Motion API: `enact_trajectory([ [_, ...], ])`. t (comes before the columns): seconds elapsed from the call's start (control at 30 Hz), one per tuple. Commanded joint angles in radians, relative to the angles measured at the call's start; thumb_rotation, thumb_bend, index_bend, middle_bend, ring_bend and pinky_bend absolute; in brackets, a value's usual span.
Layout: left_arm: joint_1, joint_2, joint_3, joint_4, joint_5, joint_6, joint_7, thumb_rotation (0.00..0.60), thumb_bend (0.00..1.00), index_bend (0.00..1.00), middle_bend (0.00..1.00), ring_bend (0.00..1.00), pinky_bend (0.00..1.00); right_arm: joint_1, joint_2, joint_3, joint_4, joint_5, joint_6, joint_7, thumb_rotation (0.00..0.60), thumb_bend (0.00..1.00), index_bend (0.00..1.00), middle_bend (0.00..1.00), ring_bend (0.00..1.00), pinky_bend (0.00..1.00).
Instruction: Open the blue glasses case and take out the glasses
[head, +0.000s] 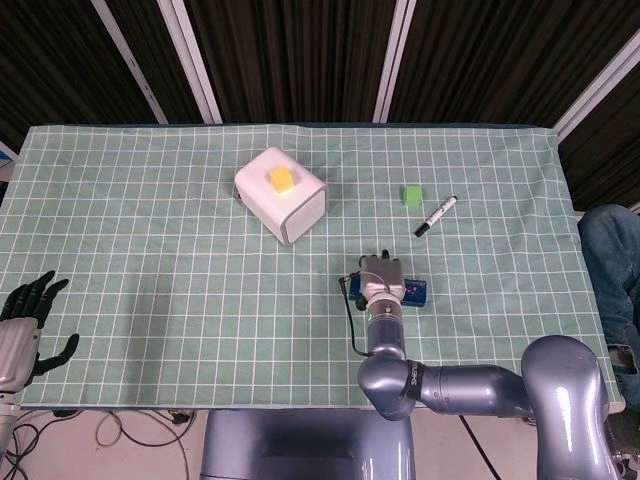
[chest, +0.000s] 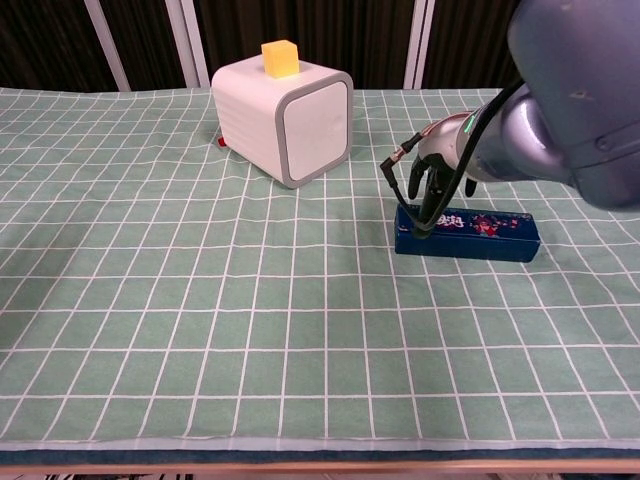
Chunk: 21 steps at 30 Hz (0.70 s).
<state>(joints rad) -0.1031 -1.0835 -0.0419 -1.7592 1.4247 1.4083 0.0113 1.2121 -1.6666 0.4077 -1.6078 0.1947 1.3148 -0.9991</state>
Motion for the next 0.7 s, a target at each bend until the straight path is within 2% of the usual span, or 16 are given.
enact_trajectory([
  [0.03,0.000,0.000,0.000,0.000,-0.001,0.000,0.000,0.600,0.34,0.09,0.00,0.00,0.00,-0.004,-0.010,0.001,0.010,-0.009,0.006,-0.006,0.600,0.37,0.23,0.22,0.03,0.18],
  [0.7,0.000,0.004,-0.002,-0.005,-0.014,-0.003,-0.001,0.600,0.36,0.09,0.00,0.00,0.00,-0.044,-0.010,0.032,-0.031,-0.035,0.004,-0.048,0.600,0.37,0.23,0.30,0.04,0.18],
])
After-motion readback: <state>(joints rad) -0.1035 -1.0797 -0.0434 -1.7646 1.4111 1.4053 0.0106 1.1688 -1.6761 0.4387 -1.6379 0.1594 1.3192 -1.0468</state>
